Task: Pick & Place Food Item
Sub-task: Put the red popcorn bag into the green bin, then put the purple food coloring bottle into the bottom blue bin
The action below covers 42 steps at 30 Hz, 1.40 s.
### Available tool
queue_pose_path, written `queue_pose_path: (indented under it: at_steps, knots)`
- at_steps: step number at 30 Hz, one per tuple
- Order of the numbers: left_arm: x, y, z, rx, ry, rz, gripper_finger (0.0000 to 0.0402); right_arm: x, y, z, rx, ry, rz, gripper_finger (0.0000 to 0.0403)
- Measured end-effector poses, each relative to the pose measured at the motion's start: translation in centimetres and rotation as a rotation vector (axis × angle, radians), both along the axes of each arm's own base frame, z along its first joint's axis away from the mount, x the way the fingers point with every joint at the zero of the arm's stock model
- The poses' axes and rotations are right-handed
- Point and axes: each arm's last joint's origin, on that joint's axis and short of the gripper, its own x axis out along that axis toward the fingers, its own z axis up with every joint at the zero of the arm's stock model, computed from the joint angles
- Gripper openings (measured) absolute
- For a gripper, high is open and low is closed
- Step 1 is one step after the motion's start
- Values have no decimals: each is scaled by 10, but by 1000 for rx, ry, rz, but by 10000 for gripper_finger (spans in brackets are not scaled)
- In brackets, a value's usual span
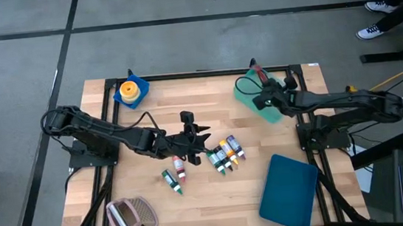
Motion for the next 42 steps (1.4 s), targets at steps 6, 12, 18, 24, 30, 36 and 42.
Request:
queue_pose_path:
  at_steps: [6, 12, 18, 24, 30, 36, 42]
  knots:
    - [0, 0, 0, -13, -2, -9, 106, 2, -5, -9, 27, 38, -22, 143]
    - [0, 0, 0, -13, -3, -10, 107, 4, -6, -9, 23, 2, -29, 241]
    - [0, 0, 0, -13, -3, -10, 107, 10, -8, -1, 31, -40, 7, 264]
    - [0, 0, 0, -14, -3, -10, 105, 22, -6, 14, 42, -89, 68, 253]
    - [1, 0, 1, -5, -8, -13, 109, 37, 1, 35, 63, -143, 193, 244]
    - [4, 18, -6, -201, 18, -38, 109, 54, 16, 58, 103, -229, 342, 244]
    - [9, 20, -30, -263, 9, -20, 109, 64, 35, 69, 186, -292, 505, 244]
